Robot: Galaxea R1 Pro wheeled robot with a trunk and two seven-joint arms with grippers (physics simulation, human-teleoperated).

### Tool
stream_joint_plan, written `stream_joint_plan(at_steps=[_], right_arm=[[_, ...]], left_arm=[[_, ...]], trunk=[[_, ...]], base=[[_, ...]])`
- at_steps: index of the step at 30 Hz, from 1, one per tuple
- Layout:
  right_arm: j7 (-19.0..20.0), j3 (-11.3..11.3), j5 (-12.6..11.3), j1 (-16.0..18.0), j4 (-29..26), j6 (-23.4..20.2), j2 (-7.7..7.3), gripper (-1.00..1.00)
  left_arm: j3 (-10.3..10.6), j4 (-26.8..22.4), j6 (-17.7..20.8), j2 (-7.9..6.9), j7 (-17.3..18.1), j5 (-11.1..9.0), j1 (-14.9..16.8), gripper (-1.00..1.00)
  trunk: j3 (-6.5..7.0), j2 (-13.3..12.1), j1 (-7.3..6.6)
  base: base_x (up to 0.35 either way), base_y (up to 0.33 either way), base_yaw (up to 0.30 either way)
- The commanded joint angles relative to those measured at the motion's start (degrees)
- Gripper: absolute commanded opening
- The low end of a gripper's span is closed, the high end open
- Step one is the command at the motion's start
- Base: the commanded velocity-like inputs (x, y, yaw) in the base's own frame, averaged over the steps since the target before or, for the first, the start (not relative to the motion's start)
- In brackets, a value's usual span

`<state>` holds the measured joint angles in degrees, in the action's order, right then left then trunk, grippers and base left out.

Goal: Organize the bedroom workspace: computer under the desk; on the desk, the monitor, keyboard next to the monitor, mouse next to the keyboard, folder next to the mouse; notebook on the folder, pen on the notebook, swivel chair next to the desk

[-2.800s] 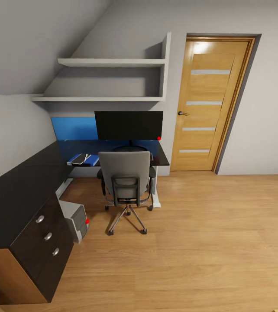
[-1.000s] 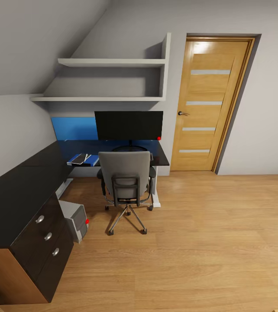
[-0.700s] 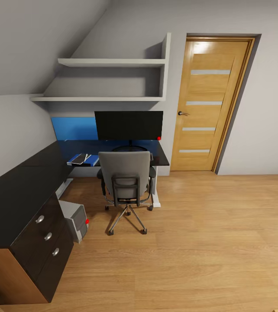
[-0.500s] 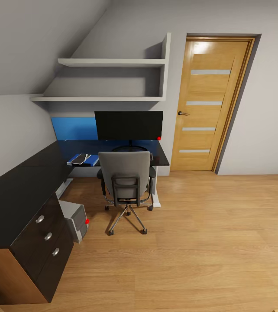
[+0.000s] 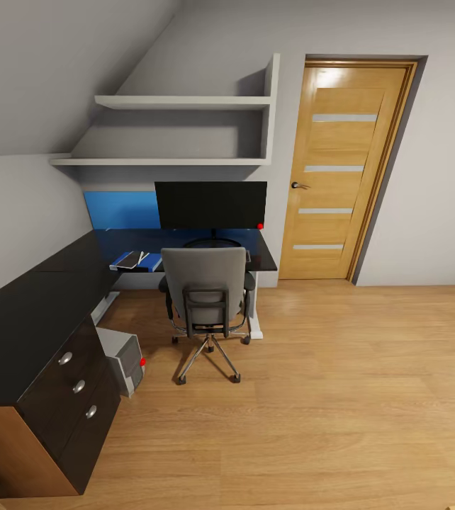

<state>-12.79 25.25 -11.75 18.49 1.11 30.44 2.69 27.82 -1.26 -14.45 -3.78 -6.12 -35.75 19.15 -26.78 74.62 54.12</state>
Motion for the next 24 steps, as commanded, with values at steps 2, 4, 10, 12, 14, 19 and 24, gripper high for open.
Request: stream_joint_plan(at_steps=[2, 4, 10, 12, 14, 19, 24], right_arm=[[-0.1, 0.5, -0.5, 0.1, 0.1, 0.2, 0.03, 1.0], [-0.1, 0.5, -0.5, 0.1, 0.1, 0.2, 0.03, 1.0], [-0.1, 0.5, -0.5, 0.1, 0.1, 0.2, 0.03, 1.0], [-0.1, 0.5, -0.5, 0.1, 0.1, 0.2, 0.03, 1.0], [-0.1, 0.5, -0.5, 0.1, 0.1, 0.2, 0.03, 1.0], [-0.1, 0.5, -0.5, 0.1, 0.1, 0.2, 0.03, 1.0], [-0.1, 0.5, -0.5, 0.1, 0.1, 0.2, 0.03, 1.0]], left_arm=[[0.5, -0.1, -0.1, -0.01, -0.3, -0.2, 0.0, 1.0], [0.5, -0.1, -0.1, 0.0, -0.2, -0.2, 0.0, 1.0], [0.5, -0.1, -0.1, 0.0, -0.1, -0.2, 0.0, 1.0], [0.5, -0.1, 0.0, 0.0, -0.1, -0.2, 0.0, 1.0], [0.5, -0.1, 0.0, 0.0, -0.1, -0.2, 0.0, 1.0], [0.5, -0.1, 0.0, 0.0, -0.1, -0.2, 0.0, 1.0], [0.5, -0.1, 0.0, 0.0, 0.0, -0.2, 0.0, 1.0]], trunk=[[-0.06, 0.0, 0.0], [-0.06, 0.0, 0.0], [-0.06, 0.0, 0.0], [-0.06, 0.0, 0.0], [-0.06, 0.0, 0.0], [-0.06, 0.0, 0.0], [-0.06, 0.0, 0.0]], base=[[0.0, 0.0, 0.0], [0.0, 0.0, 0.0], [0.0, 0.0, 0.0], [0.0, 0.0, 0.0], [0.0, 0.0, 0.0], [0.0, 0.0, 0.0], [0.0, 0.0, 0.0]])
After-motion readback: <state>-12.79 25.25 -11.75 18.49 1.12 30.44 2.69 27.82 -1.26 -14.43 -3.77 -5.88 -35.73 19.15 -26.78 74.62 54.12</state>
